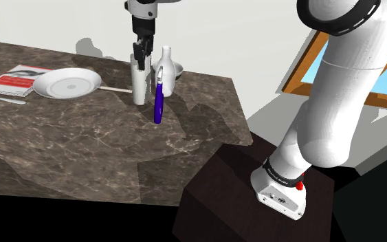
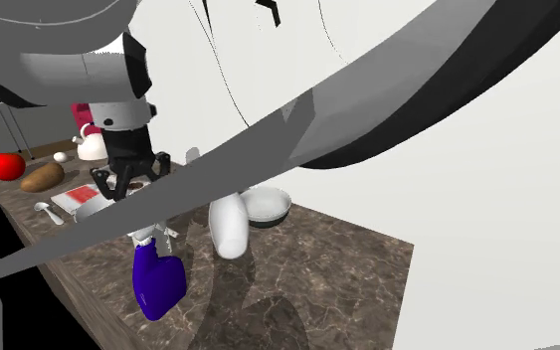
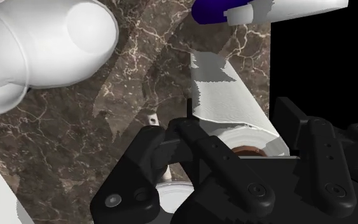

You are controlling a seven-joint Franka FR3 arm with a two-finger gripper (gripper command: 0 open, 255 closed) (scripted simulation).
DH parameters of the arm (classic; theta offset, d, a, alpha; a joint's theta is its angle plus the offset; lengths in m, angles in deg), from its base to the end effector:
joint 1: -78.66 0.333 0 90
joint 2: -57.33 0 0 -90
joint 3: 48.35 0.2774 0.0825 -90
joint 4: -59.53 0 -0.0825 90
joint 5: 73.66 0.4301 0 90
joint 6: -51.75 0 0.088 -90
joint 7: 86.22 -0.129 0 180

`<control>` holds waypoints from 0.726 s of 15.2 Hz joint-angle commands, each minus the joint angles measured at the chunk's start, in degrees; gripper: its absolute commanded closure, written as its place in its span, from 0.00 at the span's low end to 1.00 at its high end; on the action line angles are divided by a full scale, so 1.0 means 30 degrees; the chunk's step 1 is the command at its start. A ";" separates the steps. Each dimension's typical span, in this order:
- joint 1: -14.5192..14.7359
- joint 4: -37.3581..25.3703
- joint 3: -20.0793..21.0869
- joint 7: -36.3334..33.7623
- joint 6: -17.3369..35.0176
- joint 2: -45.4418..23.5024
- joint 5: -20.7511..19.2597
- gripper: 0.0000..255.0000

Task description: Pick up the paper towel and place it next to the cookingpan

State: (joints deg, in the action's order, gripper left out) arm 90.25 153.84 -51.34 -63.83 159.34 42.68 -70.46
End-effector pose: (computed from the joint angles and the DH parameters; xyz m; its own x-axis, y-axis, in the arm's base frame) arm 0.6599 0.1071 0.3880 0.8653 0.5013 -0.0069 0.5005 -0.8645 -0.0457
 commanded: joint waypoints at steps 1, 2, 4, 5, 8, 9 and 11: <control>0.0009 0.0429 0.0008 0.0016 0.0530 -0.0092 0.0013 1.00; 0.0010 0.0618 0.0010 0.0027 0.0769 -0.0143 0.0020 1.00; 0.0011 0.0979 0.0014 0.0051 0.1242 -0.0255 0.0035 1.00; 0.0012 0.1153 0.0016 0.0063 0.1477 -0.0317 0.0043 1.00; 0.0012 0.1580 0.0023 0.0095 0.2074 -0.0488 0.0065 1.00; 0.0012 0.1575 0.0023 0.0095 0.2073 -0.0491 0.0066 1.00; 0.0012 0.1574 0.0023 0.0095 0.2073 -0.0492 0.0066 1.00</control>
State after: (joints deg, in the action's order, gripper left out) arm 90.29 158.49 -51.27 -63.55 165.48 41.19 -70.27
